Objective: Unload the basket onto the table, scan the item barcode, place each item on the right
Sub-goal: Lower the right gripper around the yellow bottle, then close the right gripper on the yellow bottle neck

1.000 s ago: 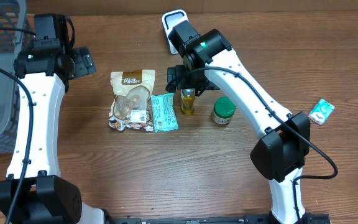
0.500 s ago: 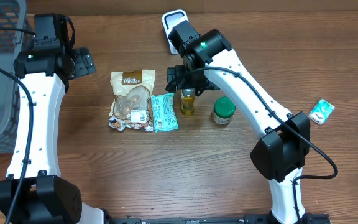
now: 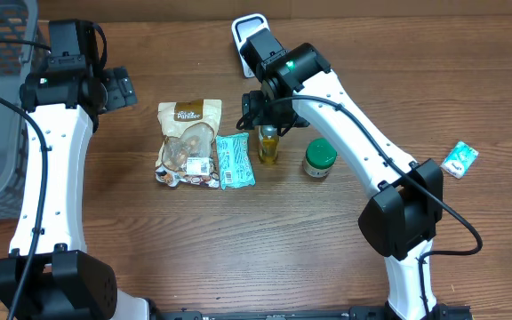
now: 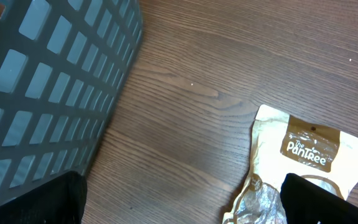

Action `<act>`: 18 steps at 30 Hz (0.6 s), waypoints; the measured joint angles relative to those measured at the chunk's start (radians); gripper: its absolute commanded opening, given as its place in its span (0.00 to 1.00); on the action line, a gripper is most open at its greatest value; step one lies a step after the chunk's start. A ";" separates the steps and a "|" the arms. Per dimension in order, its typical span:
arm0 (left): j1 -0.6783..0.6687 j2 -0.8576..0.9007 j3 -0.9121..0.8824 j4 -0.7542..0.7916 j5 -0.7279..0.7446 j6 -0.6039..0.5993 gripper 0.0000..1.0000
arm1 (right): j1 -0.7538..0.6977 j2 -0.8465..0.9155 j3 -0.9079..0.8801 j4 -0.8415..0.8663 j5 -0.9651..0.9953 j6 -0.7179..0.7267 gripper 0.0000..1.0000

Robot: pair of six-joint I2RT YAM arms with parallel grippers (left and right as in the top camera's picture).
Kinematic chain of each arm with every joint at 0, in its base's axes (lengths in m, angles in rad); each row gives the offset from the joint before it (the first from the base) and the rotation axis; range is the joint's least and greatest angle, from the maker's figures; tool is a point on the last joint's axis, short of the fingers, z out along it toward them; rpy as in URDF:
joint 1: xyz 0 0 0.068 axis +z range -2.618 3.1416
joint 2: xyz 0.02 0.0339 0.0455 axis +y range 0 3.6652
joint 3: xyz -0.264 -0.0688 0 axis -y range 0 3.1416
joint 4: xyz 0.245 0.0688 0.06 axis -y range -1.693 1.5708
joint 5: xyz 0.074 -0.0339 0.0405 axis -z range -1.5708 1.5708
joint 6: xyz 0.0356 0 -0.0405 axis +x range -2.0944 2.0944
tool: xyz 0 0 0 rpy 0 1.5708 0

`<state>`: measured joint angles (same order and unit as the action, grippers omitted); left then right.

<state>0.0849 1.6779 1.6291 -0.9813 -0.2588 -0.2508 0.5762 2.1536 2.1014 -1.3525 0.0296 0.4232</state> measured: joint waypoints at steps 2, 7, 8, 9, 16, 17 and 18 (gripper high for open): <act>0.000 0.000 0.000 0.000 0.000 0.000 1.00 | 0.002 0.000 -0.030 0.033 0.001 0.018 0.73; 0.000 0.000 0.000 0.000 0.000 0.000 0.99 | 0.011 0.000 -0.095 0.084 0.001 0.030 0.65; 0.000 0.000 0.000 0.000 0.000 0.000 1.00 | 0.015 0.000 -0.109 0.089 0.001 0.034 0.65; 0.000 0.000 0.000 0.000 0.000 0.000 0.99 | 0.018 0.000 -0.118 0.092 0.000 0.037 0.64; 0.000 0.000 0.000 0.000 0.000 0.000 1.00 | 0.022 0.000 -0.151 0.103 0.005 0.042 0.51; 0.000 0.000 0.000 0.000 0.000 0.000 1.00 | 0.022 0.000 -0.151 0.101 0.004 0.043 0.51; 0.000 0.000 0.000 0.000 0.000 0.000 0.99 | 0.022 0.000 -0.151 0.100 0.005 0.044 0.52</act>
<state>0.0849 1.6779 1.6291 -0.9810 -0.2592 -0.2508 0.5983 2.1536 1.9503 -1.2522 0.0345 0.4675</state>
